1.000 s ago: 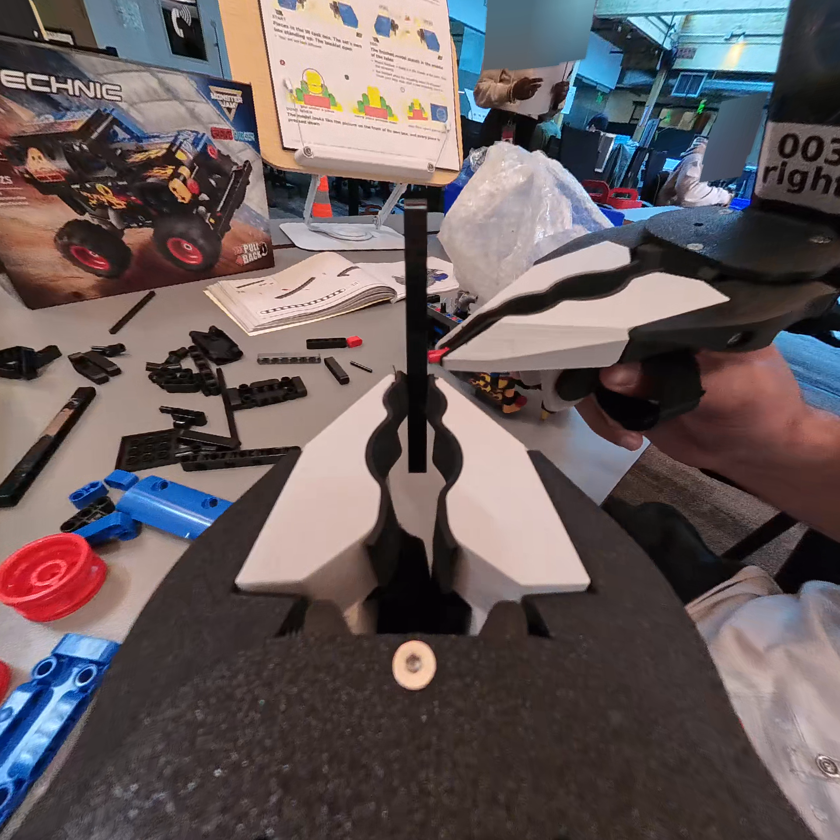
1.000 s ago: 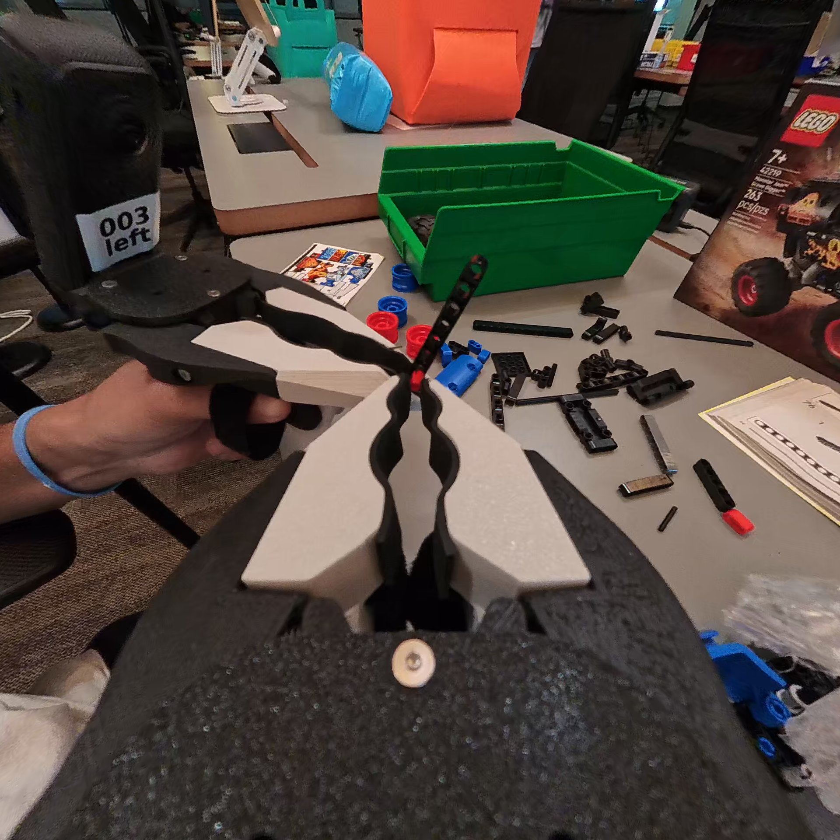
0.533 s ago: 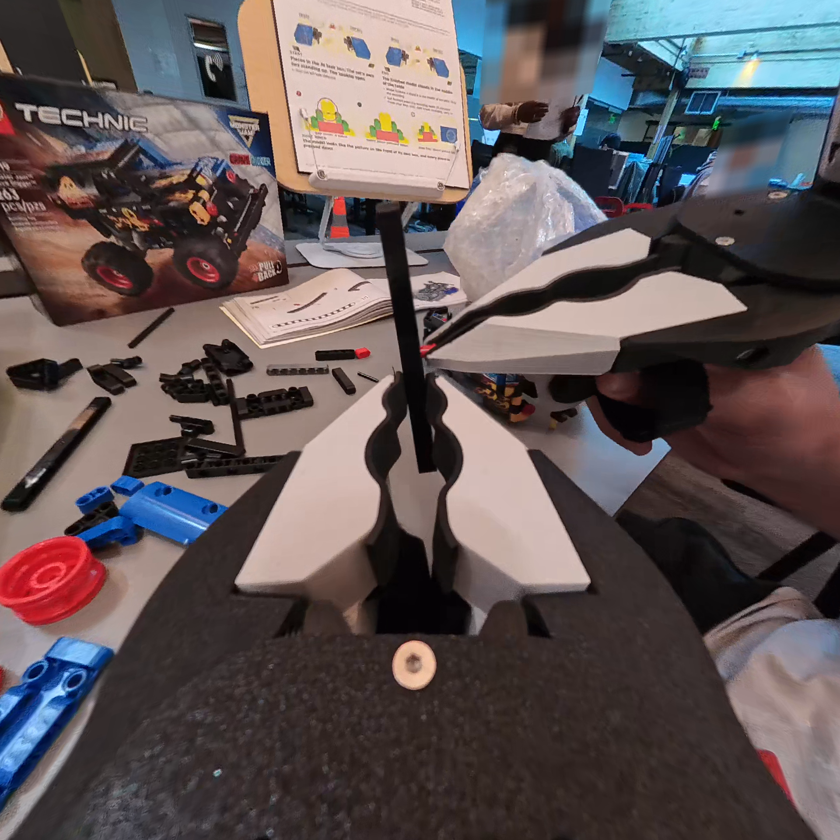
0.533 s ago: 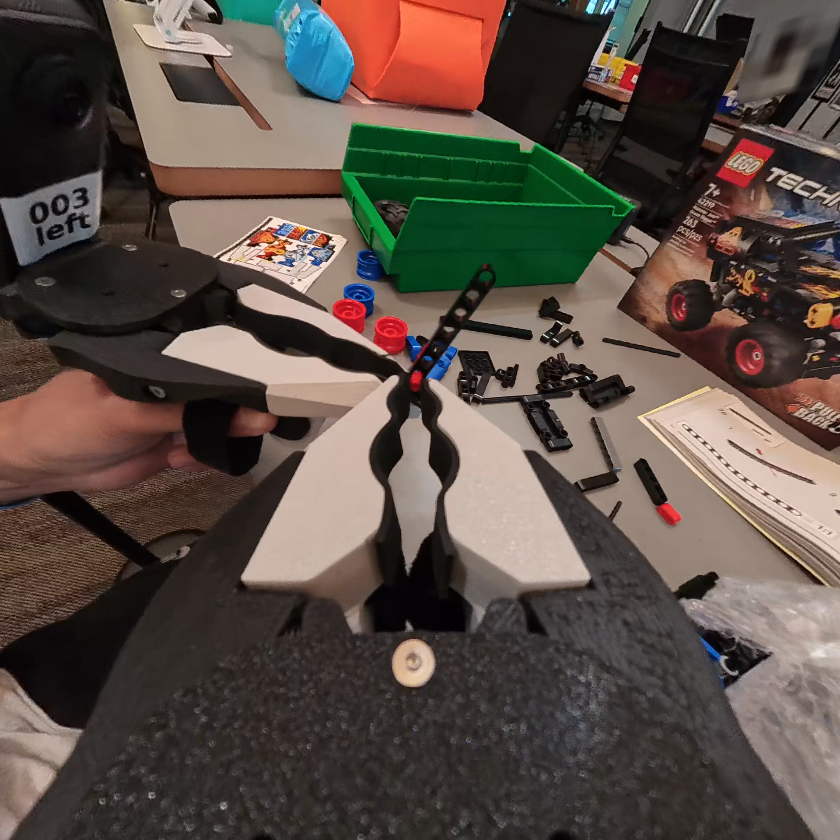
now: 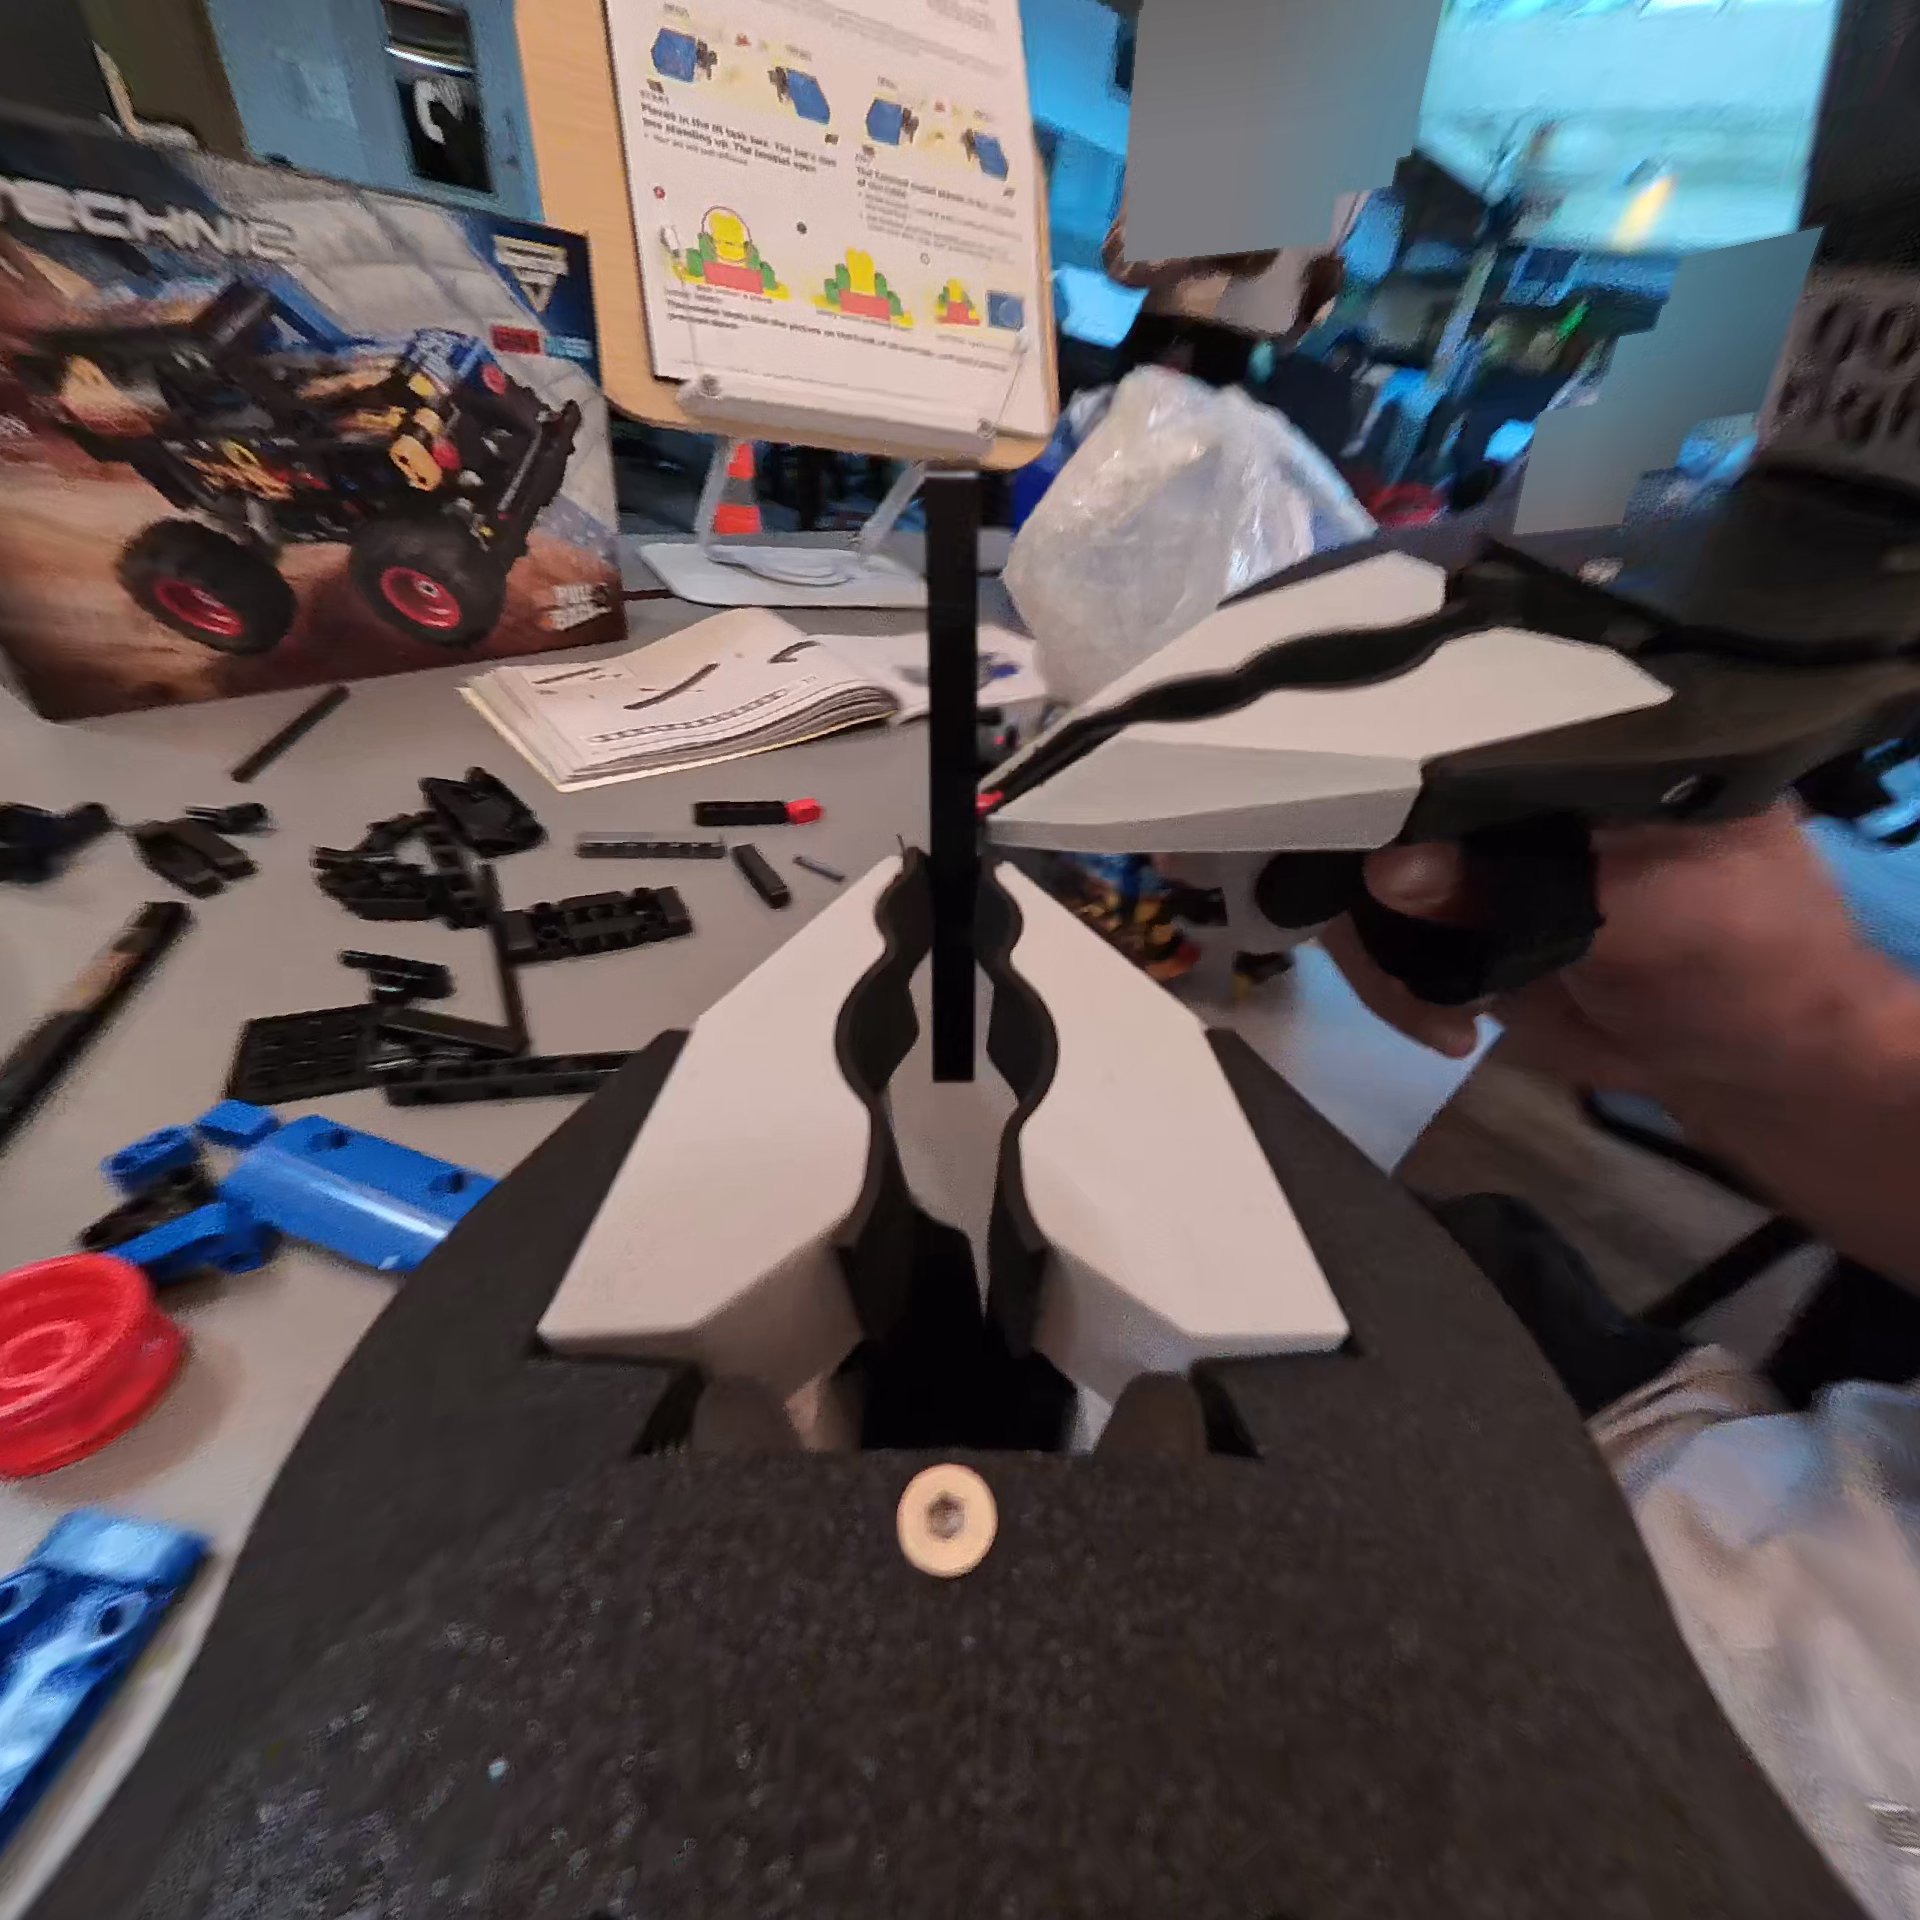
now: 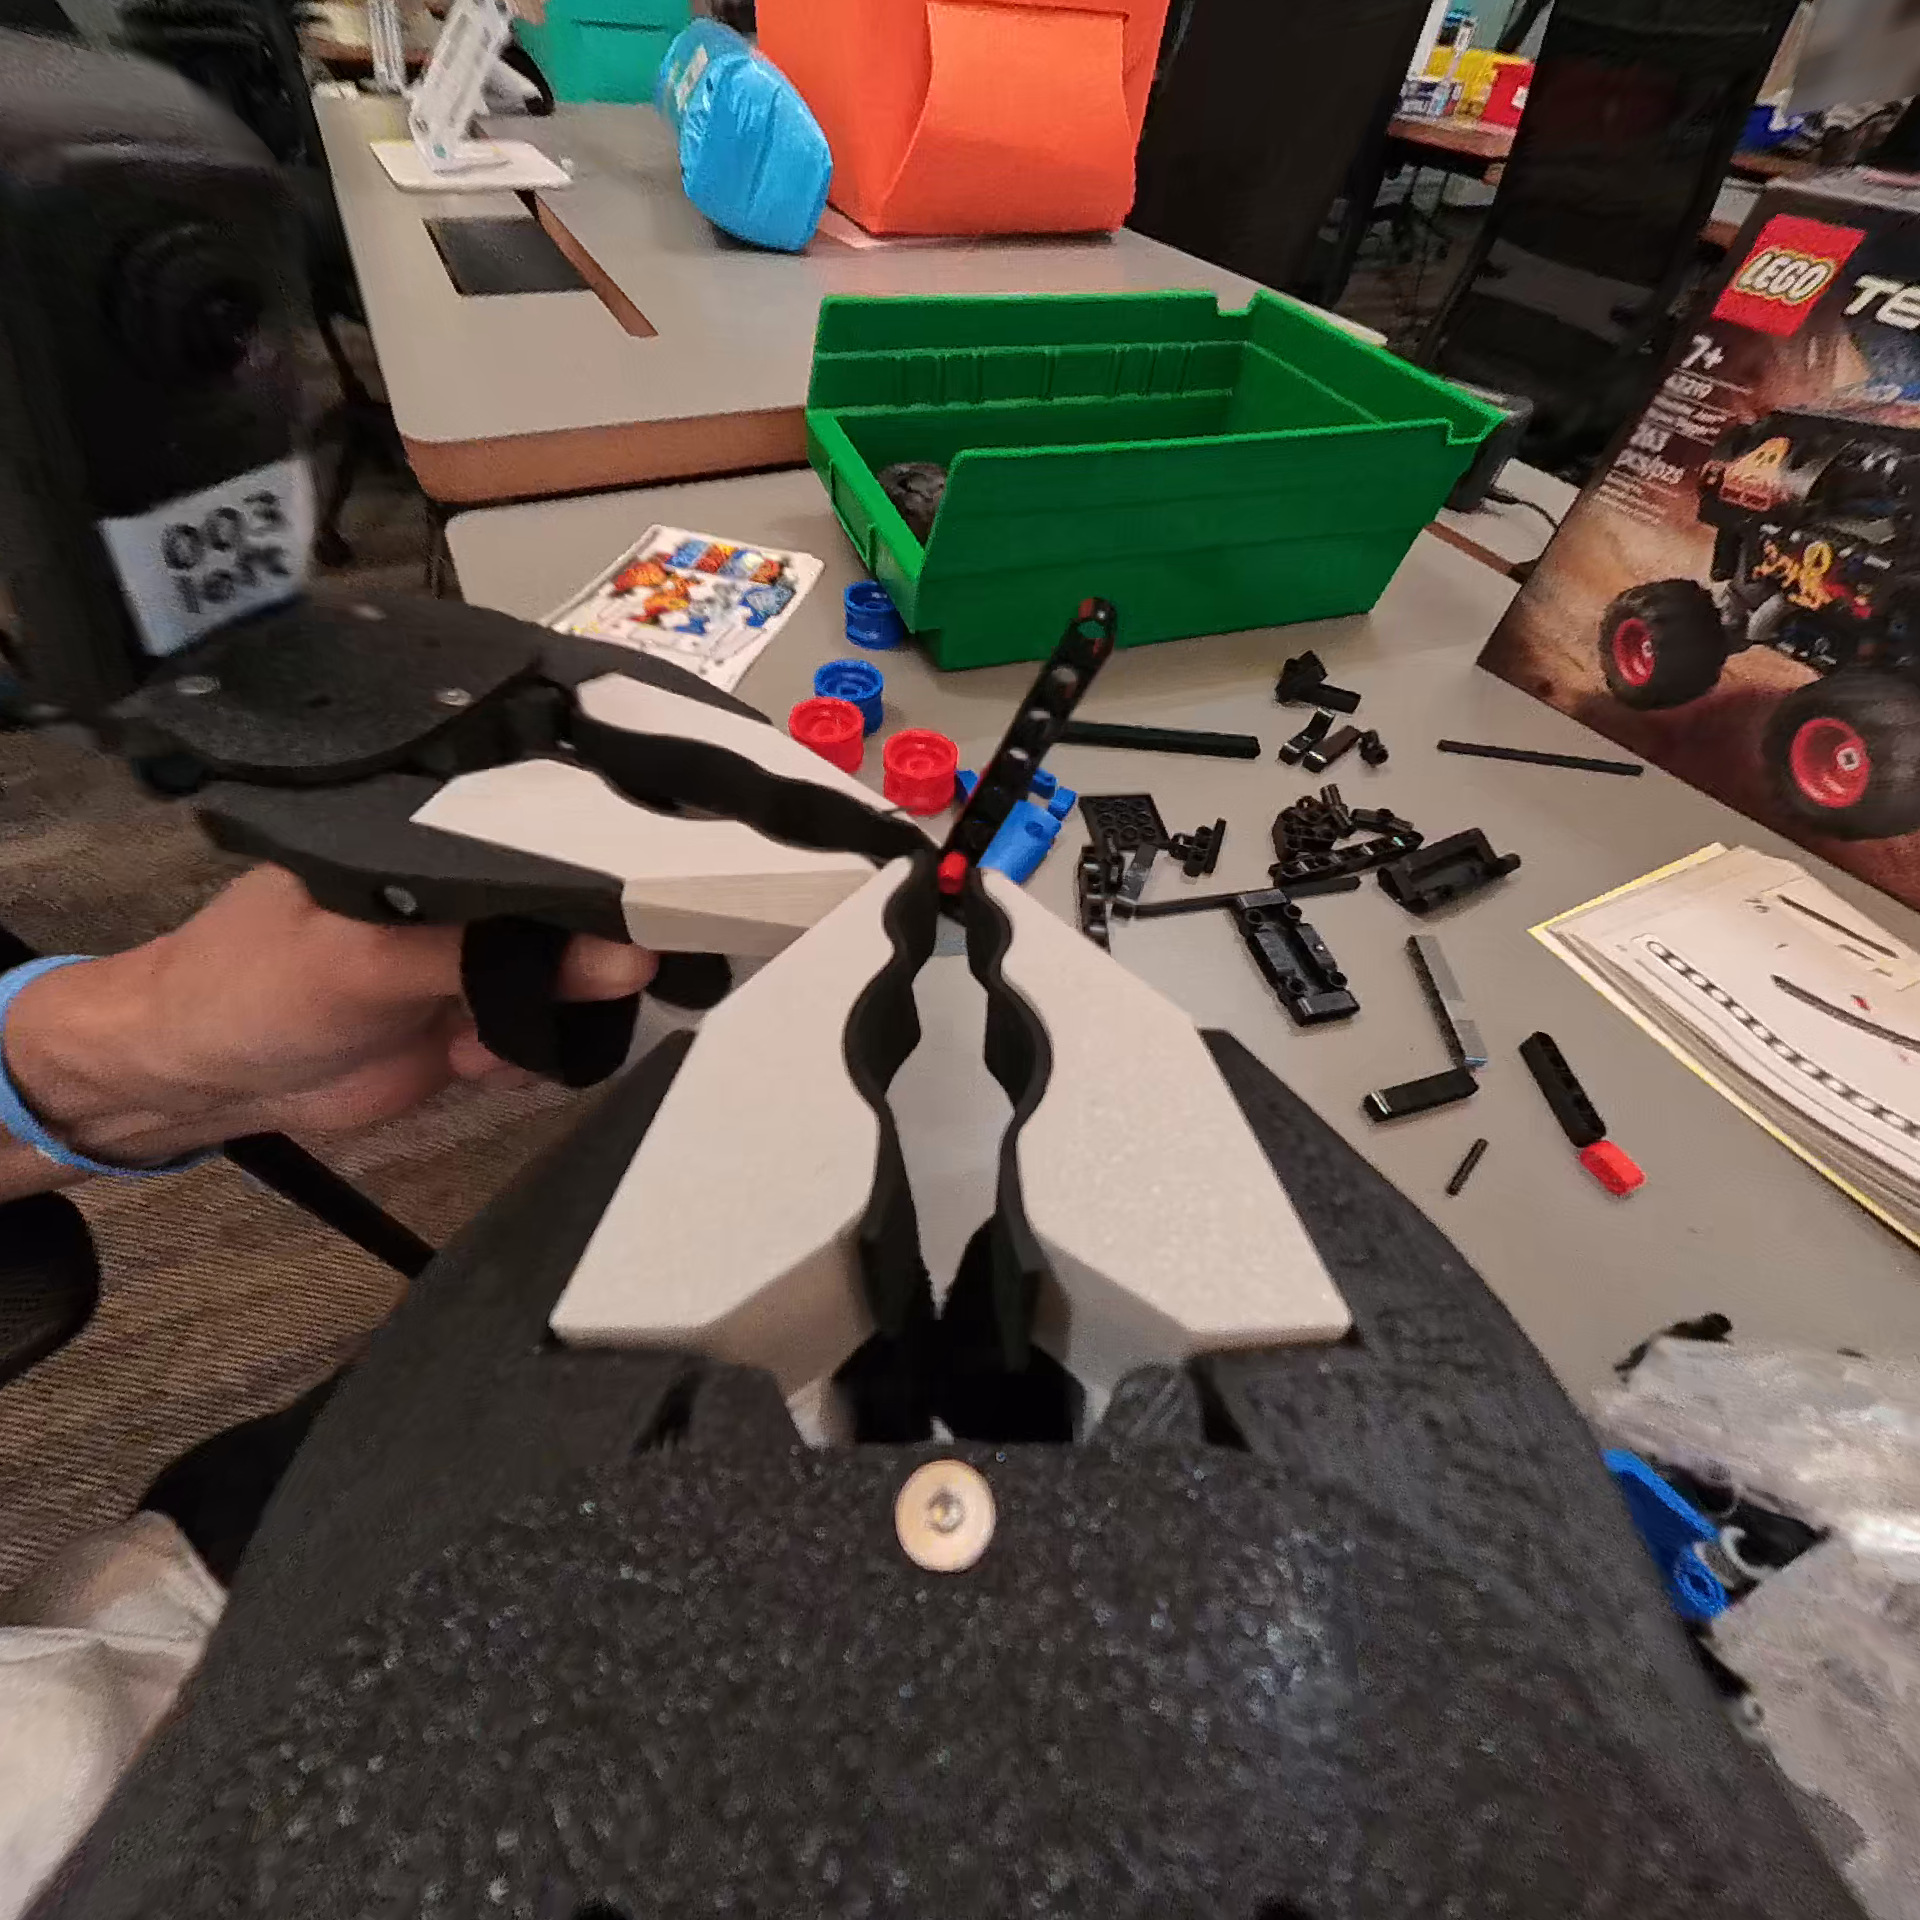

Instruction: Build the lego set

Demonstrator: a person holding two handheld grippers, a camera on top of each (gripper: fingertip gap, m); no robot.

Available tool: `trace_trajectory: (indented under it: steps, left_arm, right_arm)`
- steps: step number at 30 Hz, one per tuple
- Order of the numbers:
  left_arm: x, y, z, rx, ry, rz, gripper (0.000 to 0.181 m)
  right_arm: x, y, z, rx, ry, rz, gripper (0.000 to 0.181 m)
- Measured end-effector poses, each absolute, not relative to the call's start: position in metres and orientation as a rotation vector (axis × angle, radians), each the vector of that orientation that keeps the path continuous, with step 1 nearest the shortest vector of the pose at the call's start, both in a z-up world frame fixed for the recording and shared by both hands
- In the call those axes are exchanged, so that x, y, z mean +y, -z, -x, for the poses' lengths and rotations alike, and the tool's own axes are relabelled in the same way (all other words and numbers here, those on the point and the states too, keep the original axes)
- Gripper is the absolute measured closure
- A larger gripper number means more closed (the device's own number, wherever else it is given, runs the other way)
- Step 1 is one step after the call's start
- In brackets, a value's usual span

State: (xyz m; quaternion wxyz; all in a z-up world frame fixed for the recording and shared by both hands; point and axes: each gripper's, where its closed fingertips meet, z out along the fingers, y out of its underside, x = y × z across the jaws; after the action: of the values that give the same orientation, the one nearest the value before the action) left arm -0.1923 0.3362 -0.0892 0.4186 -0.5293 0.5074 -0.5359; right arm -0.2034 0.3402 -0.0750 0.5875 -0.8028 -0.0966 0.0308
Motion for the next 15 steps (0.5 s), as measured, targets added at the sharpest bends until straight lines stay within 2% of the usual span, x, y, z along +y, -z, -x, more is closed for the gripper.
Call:
trace_trajectory:
  steps: [3,6,10,13,15]
  left_arm:
    - [0.339,0.086,0.194,1.217,1.568,1.375,0.175]
    - [0.335,0.071,0.207,1.174,1.887,1.329,0.176]
    - [0.309,0.051,0.225,1.211,2.189,1.192,0.176]
    - [0.293,0.049,0.227,1.280,2.162,1.159,0.175]
    - [0.290,0.043,0.230,1.284,2.166,1.139,0.175]
  right_arm:
    - [0.334,0.063,0.208,-0.238,-0.185,1.819,0.172]
    - [0.319,0.042,0.214,-0.281,-0.337,1.730,0.157]
    - [0.304,0.022,0.237,-0.320,-0.709,1.629,0.148]
    - [0.305,0.026,0.246,-0.315,-0.825,1.651,0.147]
    - [0.304,0.026,0.243,-0.307,-0.832,1.641,0.160]
